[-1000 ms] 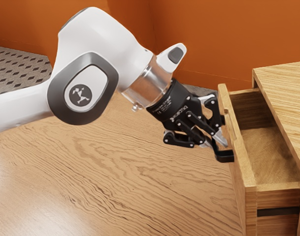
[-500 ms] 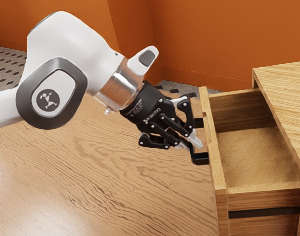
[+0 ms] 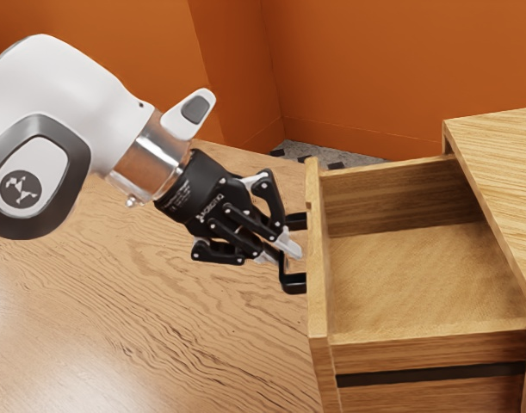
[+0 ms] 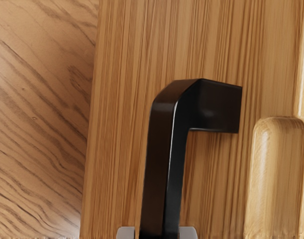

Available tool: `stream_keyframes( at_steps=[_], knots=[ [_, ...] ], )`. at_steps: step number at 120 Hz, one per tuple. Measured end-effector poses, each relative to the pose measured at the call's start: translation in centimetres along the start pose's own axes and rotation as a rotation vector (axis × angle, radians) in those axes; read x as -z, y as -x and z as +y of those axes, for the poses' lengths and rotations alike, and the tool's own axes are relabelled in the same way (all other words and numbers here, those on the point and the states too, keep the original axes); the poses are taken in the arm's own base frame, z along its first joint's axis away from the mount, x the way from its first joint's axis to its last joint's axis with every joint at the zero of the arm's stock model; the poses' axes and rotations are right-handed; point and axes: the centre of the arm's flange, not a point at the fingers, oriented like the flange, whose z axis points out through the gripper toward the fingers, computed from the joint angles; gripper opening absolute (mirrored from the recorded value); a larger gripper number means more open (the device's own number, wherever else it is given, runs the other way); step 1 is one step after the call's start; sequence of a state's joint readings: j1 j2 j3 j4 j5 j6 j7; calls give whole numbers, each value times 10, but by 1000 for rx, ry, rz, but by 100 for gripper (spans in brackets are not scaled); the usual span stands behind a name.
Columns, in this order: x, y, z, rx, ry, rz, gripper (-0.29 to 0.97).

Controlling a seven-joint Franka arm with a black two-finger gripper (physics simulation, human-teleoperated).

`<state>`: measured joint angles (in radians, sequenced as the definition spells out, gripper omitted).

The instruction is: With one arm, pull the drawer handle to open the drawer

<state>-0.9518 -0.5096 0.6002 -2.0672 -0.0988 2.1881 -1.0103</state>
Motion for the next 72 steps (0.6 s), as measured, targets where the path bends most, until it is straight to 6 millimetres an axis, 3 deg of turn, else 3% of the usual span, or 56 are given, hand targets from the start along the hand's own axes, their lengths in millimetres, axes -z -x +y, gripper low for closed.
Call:
stream_keyframes(
  at_steps=[31, 38, 47, 58, 72],
  knots=[
    [28, 9, -30, 17, 22, 21, -6],
    [42, 15, -34, 13, 35, 34, -5],
    [70, 27, -39, 5, 56, 68, 3],
    [108, 44, -46, 4, 62, 143, 24],
    [161, 50, -32, 9, 100, 244, 43]
  ],
)
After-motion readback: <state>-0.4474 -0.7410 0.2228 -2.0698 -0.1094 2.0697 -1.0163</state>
